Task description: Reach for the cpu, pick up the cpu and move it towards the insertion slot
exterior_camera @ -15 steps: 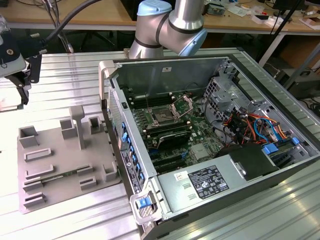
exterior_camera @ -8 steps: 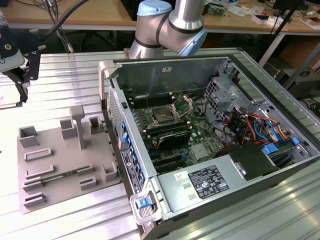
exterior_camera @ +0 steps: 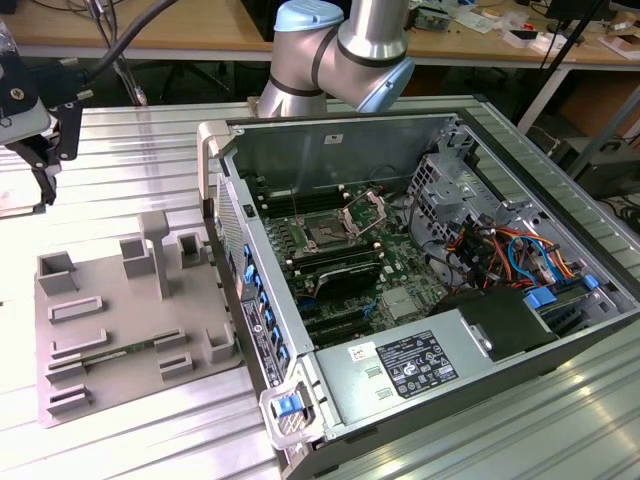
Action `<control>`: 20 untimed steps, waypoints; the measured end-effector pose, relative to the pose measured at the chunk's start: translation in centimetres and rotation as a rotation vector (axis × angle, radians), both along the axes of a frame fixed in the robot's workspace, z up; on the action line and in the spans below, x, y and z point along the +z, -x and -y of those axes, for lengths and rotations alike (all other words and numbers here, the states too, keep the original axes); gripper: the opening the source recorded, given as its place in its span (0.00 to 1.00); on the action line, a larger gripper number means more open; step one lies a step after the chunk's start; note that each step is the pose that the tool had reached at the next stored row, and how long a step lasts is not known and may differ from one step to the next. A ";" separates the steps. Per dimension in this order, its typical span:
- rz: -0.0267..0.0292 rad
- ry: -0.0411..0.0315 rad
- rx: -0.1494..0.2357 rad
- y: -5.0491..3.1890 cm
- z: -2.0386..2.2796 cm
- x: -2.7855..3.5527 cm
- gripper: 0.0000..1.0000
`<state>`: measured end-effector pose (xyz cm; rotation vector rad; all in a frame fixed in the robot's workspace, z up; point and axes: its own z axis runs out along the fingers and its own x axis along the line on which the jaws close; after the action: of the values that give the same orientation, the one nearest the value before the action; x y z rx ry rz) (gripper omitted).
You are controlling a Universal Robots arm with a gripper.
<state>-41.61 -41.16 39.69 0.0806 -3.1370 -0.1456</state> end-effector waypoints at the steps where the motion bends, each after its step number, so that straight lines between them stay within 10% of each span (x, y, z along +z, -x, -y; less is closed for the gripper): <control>1: 0.0000 0.0000 0.000 -0.01 0.00 0.00 0.55; 20: 0.0002 -0.0001 0.000 -0.88 0.00 -0.01 0.55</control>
<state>-40.73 -41.16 39.68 0.0806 -3.1372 -0.1457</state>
